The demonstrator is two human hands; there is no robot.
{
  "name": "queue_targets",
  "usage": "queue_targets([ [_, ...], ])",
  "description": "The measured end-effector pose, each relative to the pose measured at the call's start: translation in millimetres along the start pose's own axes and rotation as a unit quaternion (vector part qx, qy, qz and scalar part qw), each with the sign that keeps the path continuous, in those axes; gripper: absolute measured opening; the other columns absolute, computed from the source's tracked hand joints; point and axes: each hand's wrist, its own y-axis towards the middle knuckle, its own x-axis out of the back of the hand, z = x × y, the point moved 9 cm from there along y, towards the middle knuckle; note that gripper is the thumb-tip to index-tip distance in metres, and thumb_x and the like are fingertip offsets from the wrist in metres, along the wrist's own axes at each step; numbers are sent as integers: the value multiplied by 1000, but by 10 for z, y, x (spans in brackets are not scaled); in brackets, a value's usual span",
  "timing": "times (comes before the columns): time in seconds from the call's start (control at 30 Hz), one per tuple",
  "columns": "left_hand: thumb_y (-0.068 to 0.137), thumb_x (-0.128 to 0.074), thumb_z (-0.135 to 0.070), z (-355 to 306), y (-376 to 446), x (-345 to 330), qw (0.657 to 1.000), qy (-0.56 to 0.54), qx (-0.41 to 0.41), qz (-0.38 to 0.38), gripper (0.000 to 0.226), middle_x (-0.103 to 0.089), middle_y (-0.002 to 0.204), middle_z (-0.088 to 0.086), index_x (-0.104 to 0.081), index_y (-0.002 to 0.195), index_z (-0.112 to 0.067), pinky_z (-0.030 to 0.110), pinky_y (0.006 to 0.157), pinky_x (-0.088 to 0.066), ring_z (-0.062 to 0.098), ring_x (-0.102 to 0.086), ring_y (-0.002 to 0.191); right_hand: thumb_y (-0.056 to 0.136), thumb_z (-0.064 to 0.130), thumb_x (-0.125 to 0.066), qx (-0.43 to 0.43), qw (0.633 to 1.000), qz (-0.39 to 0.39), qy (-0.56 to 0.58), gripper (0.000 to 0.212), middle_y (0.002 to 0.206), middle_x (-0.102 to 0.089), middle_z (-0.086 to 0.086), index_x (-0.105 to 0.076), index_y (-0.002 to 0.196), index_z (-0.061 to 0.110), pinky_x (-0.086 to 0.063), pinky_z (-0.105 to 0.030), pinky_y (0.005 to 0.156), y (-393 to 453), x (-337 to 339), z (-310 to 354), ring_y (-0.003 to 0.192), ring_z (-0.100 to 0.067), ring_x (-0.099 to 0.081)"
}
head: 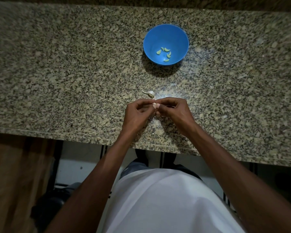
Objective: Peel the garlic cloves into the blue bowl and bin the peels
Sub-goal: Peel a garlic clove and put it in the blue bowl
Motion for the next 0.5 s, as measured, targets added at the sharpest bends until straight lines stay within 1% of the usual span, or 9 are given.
queue_targets([
  [0.07, 89, -81, -14, 18, -10, 44, 1000, -4, 9, -23, 19, -80, 99, 5, -79, 107, -10, 43, 87, -64, 19, -78, 93, 90, 6, -80, 5, 1000, -5, -12, 16, 94, -80, -17, -79, 106, 0, -64, -41, 85, -9, 0, 1, 90, -30, -78],
  [0.17, 84, -85, -13, 26, -14, 64, 999, 11, 17, -41, 21, -80, 91, 6, -80, 104, -6, 43, 83, -65, 19, -78, 85, 87, 6, -83, 9, 999, -28, -40, 17, 92, -80, -16, -79, 103, 0, -64, -48, 89, -4, 35, -7, 89, -30, -79],
  [0.23, 81, -88, -15, 15, -14, 69, 998, 29, 27, -50, 25, -80, 90, 6, -80, 102, -6, 39, 80, -65, 17, -78, 84, 88, 9, -82, 16, 996, -30, -81, 14, 91, -81, -11, -80, 101, 3, -64, -47, 88, 7, 28, -5, 88, -24, -79],
  [0.33, 78, -89, -17, -25, -1, 70, 996, 66, 21, -64, 25, -80, 88, 2, -81, 100, -8, 28, 74, -65, 8, -77, 79, 89, 12, -82, 19, 991, -36, -124, 11, 89, -81, -4, -81, 100, 9, -66, -43, 84, 16, 35, 3, 85, -17, -79],
  [0.4, 79, -89, -16, -52, 4, 69, 995, 72, 16, -65, 24, -79, 88, 1, -81, 100, -8, 22, 71, -63, 5, -76, 77, 89, 14, -82, 26, 989, -37, -139, 10, 87, -81, -2, -82, 99, 11, -66, -41, 81, 24, 38, 22, 82, -15, -79],
  [0.5, 80, -88, -18, -60, 2, 67, 996, 57, 12, -61, 24, -80, 89, 2, -81, 101, -8, 20, 71, -61, 7, -76, 80, 88, 17, -83, 24, 988, -36, -148, 11, 85, -81, -1, -82, 98, 12, -67, -43, 79, 43, 41, 34, 80, -16, -79],
])
